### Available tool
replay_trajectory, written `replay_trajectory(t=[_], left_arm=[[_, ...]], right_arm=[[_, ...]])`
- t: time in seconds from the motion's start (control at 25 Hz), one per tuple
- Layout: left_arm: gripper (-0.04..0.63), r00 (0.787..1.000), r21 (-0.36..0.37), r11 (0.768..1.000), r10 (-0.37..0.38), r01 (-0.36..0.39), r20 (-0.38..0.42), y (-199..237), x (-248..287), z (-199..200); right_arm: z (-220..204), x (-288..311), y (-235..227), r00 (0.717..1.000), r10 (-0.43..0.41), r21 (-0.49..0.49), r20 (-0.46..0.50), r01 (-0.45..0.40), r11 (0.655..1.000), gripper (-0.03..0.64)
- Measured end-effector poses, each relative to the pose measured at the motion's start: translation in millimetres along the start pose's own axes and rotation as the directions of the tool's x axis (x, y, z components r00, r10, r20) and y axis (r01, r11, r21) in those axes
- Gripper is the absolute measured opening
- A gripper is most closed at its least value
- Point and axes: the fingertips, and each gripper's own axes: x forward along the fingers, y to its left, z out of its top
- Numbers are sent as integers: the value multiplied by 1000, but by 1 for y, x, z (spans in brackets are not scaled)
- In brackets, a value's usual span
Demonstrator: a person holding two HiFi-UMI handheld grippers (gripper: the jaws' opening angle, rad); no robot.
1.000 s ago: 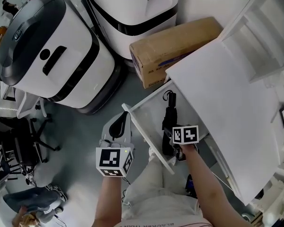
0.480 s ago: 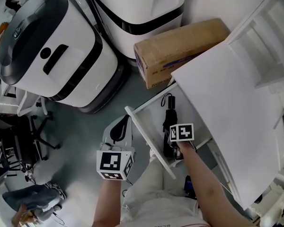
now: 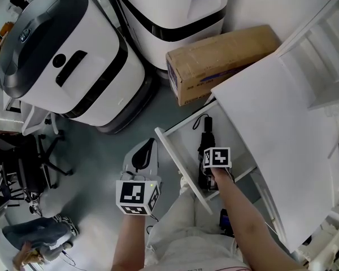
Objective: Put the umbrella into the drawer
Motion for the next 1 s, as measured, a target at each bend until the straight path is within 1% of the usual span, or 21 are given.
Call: replay_trajectory(t=[0.12,0.24,0.52,0.64,0.8,1.0], left_arm=[[11,1000,-7,1000,3,-3,1,2,-3,-1],[11,1000,-14,1000,10,-9,6,4,-7,-1],[11,1000,-29,1000,8,-7,24,2,-14,3],[9,999,-35,999,6,-5,32,-2,-19,4],[11,999,-62,998,12,-9,46,-8,-26,6],[11,997,-68,998,20,-15,69,-20,-38,9]], right_arm=[[3,-3,4,1000,1,20,22,-2,1000,314],[7,-8,7,999,-9,9,43,9,1000,328],[12,-28,14,997,-5,-9,80,6,1000,328],[12,-39,18,996,3,-42,92,1,999,328],[12,-54,25,995,22,-103,99,-12,995,327],[6,-72,29,994,56,-128,99,-44,991,327]])
